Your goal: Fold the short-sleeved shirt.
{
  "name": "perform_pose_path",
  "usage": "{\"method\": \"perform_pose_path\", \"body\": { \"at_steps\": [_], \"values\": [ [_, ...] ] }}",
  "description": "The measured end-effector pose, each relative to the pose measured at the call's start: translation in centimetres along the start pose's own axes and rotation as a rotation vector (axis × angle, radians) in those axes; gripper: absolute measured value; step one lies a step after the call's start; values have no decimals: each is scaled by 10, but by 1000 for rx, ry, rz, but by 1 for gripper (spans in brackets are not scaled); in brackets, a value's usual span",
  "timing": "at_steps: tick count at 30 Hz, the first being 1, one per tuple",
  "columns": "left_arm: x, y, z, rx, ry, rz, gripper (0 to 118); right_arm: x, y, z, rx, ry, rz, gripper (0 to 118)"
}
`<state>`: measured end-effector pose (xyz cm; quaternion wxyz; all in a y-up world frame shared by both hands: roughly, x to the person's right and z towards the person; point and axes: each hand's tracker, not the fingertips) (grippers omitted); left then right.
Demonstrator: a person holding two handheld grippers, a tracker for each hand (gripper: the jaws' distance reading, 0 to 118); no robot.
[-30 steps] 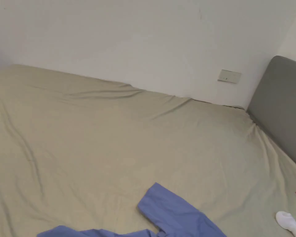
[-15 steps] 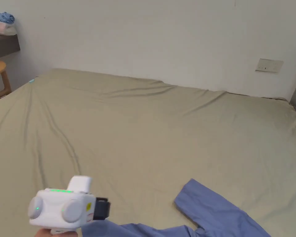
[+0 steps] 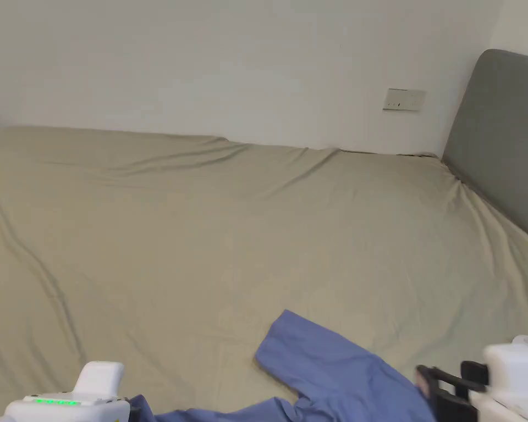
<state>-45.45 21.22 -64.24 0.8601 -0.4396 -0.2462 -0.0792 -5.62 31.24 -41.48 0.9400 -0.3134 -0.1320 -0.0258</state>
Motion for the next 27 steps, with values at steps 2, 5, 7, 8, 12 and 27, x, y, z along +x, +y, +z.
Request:
{"method": "perform_pose_path", "body": {
  "at_steps": [2, 5, 7, 8, 12, 27],
  "values": [
    [8, 4, 9, 17, -33, -27, 3, 11, 17, -61, -107, 70, 50, 75],
    [14, 8, 20, 38, -65, -25, 3, 24, 21, -163, -244, 58, 74, 75],
    [13, 9, 24, 57, -104, 11, 3, 41, 3, -235, -390, 111, 43, 75],
    [13, 10, 24, 58, -104, 26, 2, 43, -7, -255, -453, 116, 37, 75],
    [5, 12, 21, 64, -118, 82, 2, 56, -23, -262, -355, 143, -57, 62],
    [-34, 47, 113, 222, -230, 162, 2, 52, 76, -38, -56, 218, -251, 1]
  ]
}}
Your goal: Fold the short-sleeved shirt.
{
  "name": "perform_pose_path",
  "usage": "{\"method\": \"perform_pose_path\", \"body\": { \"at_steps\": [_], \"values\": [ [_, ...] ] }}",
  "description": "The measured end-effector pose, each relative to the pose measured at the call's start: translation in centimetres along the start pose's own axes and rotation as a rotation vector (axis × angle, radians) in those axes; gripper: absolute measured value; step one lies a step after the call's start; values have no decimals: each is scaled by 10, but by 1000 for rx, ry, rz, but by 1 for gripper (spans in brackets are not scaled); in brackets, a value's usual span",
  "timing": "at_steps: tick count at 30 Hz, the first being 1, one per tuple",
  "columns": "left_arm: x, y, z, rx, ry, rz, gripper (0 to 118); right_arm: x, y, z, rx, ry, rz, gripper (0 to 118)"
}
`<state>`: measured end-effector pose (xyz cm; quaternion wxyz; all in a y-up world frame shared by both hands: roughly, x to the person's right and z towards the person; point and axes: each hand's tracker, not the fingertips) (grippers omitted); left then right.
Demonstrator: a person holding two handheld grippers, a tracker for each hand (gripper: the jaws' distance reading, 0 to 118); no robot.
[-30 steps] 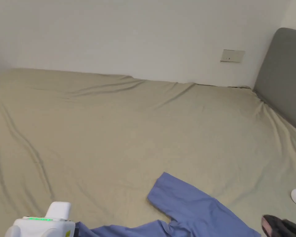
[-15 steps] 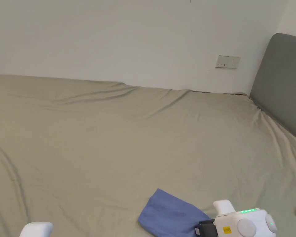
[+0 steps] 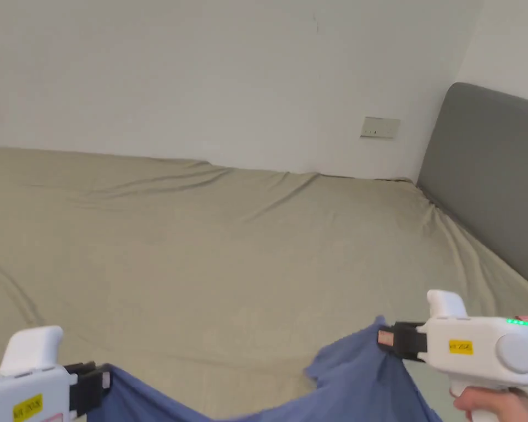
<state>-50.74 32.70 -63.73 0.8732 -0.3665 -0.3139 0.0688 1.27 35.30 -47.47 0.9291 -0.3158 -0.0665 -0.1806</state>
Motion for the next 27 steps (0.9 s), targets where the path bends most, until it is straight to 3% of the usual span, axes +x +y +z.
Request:
{"method": "perform_pose_path", "body": {
  "at_steps": [12, 19, 24, 26, 27],
  "values": [
    [-14, 157, 189, 407, 39, -86, 2, -67, 129, 226, 408, 78, -95, 1],
    [-30, 246, 265, 533, 78, -119, 2, -143, 184, 307, 524, 114, 11, 1],
    [-28, 267, 278, 529, 155, -152, 2, -207, 199, 317, 546, 61, 107, 1],
    [-32, 272, 280, 540, 165, -130, 2, -222, 205, 314, 544, 40, 138, 1],
    [-33, 276, 280, 540, 171, -131, 2, -191, 222, 316, 535, 22, 147, 1]
  ]
}}
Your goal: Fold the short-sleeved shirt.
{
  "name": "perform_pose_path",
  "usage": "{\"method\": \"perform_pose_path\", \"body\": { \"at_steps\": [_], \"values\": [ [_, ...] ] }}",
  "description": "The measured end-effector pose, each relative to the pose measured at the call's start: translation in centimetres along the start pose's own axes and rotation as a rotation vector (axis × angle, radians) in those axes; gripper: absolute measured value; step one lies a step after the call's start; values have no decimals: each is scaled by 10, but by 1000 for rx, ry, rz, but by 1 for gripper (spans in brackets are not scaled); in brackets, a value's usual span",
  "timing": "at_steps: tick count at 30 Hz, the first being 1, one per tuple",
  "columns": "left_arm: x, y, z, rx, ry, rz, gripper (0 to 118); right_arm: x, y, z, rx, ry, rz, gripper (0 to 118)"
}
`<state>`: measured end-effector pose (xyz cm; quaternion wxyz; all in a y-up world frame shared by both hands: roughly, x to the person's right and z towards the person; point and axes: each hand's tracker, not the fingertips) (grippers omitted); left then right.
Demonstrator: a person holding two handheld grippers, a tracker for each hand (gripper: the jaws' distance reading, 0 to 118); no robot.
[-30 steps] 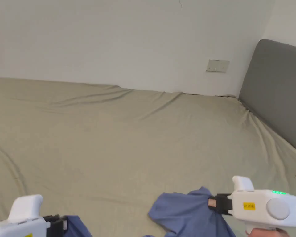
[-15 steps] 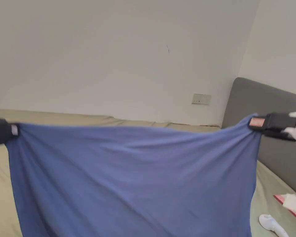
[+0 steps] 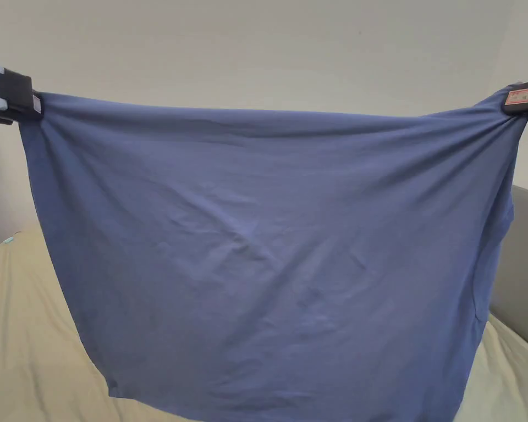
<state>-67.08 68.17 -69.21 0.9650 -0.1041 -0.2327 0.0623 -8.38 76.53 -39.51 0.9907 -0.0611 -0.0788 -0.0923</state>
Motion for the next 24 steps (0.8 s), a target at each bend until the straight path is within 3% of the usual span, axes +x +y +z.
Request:
{"method": "perform_pose_path", "body": {
  "at_steps": [15, 24],
  "values": [
    [0, 40, -87, -28, 10, 74, 2, -35, 26, -95, -21, -120, 103, 1],
    [17, 75, -167, -47, 35, 23, 2, 7, 54, -193, -38, -189, 108, 1]
  ]
}}
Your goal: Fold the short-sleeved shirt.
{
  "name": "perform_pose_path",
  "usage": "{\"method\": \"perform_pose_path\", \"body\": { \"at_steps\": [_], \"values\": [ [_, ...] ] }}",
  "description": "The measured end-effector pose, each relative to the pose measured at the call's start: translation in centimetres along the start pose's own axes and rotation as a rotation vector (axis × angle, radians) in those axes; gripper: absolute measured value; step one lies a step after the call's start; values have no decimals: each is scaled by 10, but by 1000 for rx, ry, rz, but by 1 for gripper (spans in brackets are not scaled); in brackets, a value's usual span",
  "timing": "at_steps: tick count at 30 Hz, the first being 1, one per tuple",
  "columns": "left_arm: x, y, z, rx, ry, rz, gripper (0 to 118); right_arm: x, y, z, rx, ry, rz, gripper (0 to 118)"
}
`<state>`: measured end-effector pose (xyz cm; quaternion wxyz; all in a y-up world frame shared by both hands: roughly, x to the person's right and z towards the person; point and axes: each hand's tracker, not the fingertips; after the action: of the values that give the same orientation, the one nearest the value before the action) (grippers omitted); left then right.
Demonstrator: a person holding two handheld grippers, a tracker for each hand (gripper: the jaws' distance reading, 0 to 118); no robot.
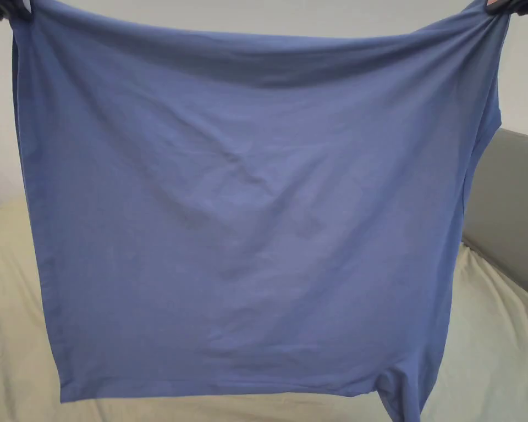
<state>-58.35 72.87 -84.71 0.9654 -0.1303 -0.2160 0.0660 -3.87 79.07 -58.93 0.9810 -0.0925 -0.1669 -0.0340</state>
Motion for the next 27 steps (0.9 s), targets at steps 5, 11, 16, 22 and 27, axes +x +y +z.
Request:
{"method": "perform_pose_path", "body": {
  "at_steps": [5, 11, 16, 22, 27],
  "values": [
    [8, 16, -36, 16, 9, -15, 3, 4, 11, -42, -15, -32, 24, 1],
    [14, 11, -96, -3, 23, -32, 2, 5, 16, -94, 11, -39, 36, 1],
    [13, -13, -145, -31, 23, -32, 3, -7, -9, -132, -21, -76, 104, 1],
    [20, -59, -182, -65, 54, -36, 2, -6, -56, -182, -104, -63, 111, 1],
    [17, -97, -211, -94, 23, -5, 2, -4, -95, -214, -152, -44, 115, 1]
  ]
}}
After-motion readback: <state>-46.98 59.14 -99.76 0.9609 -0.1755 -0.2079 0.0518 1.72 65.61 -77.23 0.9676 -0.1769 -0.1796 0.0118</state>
